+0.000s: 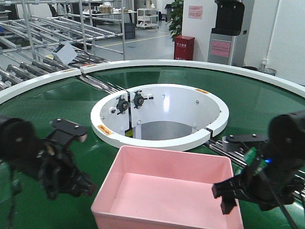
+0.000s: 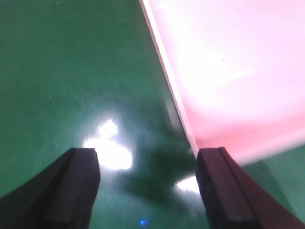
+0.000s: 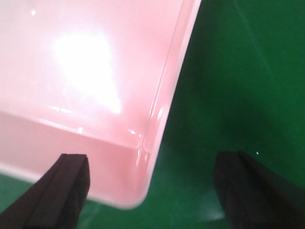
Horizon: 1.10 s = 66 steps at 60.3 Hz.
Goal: Grab pink bin and stack on right shelf
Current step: 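Lower both grippers onto opposite side walls of the pink bin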
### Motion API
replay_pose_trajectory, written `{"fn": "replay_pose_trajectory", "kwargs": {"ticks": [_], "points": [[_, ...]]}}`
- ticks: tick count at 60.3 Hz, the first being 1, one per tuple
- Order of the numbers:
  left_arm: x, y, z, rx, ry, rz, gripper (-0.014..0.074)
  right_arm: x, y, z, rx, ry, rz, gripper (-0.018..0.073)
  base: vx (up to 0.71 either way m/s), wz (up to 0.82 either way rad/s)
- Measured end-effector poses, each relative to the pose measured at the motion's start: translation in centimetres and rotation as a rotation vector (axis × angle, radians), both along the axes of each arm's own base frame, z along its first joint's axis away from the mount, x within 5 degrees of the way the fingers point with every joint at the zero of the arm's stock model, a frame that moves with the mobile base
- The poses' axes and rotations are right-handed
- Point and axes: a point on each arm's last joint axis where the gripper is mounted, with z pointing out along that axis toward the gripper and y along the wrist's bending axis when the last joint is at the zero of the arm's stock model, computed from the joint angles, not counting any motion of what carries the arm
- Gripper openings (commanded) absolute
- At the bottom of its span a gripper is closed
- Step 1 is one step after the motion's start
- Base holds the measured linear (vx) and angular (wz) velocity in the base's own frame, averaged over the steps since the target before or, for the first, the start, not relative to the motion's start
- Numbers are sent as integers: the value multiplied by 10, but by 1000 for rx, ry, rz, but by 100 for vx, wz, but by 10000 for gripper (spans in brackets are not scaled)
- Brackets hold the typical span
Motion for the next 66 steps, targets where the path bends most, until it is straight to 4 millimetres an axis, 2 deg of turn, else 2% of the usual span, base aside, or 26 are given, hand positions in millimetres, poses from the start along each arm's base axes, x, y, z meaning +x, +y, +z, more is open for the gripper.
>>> {"fn": "replay_pose_trajectory", "kwargs": {"ticks": [11, 25, 37, 47, 66], "points": [[46, -19, -21, -31, 28, 5, 558, 33, 5, -17, -28, 11, -102, 567, 0, 0], [76, -33, -40, -88, 62, 32, 556, 59, 11, -45, -32, 24, -151, 567, 0, 0], [85, -37, -62, -105, 116, 92, 554, 69, 9, -66, -62, 26, -219, 564, 0, 0], [87, -40, -74, -105, 148, 113, 501, 70, 8, -69, -74, 22, -244, 522, 0, 0], [84, -50, -75, -96, 134, 153, 273, 69, 9, -69, -58, 33, -254, 289, 0, 0]]}}
